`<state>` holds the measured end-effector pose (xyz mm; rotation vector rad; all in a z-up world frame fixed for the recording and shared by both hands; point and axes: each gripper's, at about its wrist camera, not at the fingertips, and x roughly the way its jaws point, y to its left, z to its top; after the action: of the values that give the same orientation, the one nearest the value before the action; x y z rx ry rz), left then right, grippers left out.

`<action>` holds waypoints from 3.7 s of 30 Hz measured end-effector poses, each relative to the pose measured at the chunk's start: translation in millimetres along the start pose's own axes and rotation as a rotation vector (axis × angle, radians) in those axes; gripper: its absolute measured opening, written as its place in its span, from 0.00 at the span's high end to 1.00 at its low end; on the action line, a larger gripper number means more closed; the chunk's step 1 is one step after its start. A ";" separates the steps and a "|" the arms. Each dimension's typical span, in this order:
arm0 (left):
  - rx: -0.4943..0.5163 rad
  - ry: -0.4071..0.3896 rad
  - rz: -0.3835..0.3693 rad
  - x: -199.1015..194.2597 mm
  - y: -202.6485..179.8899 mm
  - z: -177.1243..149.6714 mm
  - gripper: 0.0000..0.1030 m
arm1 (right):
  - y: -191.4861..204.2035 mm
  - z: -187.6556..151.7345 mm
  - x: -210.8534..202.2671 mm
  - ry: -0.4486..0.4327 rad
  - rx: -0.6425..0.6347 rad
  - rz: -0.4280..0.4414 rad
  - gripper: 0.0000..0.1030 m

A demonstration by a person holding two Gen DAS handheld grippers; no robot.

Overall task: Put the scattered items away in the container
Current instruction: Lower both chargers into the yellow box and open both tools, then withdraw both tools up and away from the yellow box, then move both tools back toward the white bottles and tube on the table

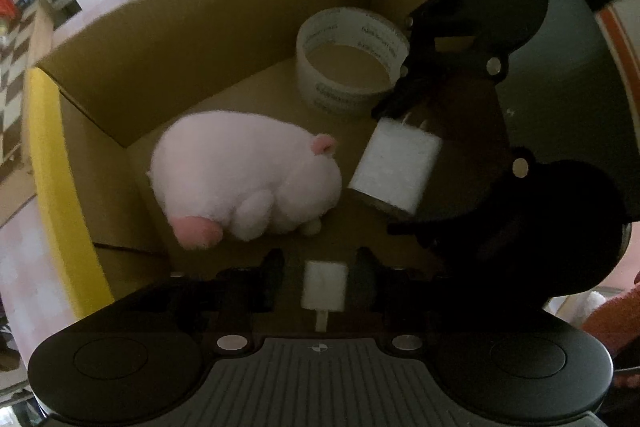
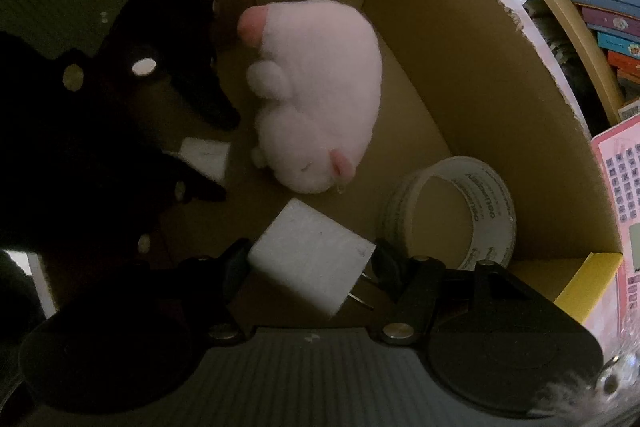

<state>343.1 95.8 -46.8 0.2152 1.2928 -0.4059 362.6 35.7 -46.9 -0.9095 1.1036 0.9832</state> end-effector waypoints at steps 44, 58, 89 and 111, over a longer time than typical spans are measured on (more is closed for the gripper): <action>-0.045 -0.552 0.177 -161.9 -82.6 -154.4 0.27 | 143.2 -99.7 -185.2 -0.532 0.303 -0.325 0.29; -0.173 -0.579 0.197 -144.4 -88.1 -194.7 0.24 | 173.7 -145.1 -174.1 -0.634 0.594 -0.429 0.25; -0.336 -0.500 0.157 -94.0 -136.2 -258.8 0.16 | 254.5 -191.6 -110.5 -0.481 0.753 -0.380 0.20; -0.239 -0.437 0.111 -73.6 -167.3 -244.0 0.16 | 253.5 -227.1 -104.3 -0.406 0.845 -0.388 0.17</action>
<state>42.5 48.3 -29.7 -0.0067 0.8837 -0.1862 42.4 -117.1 -17.8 -0.1939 0.8252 0.2876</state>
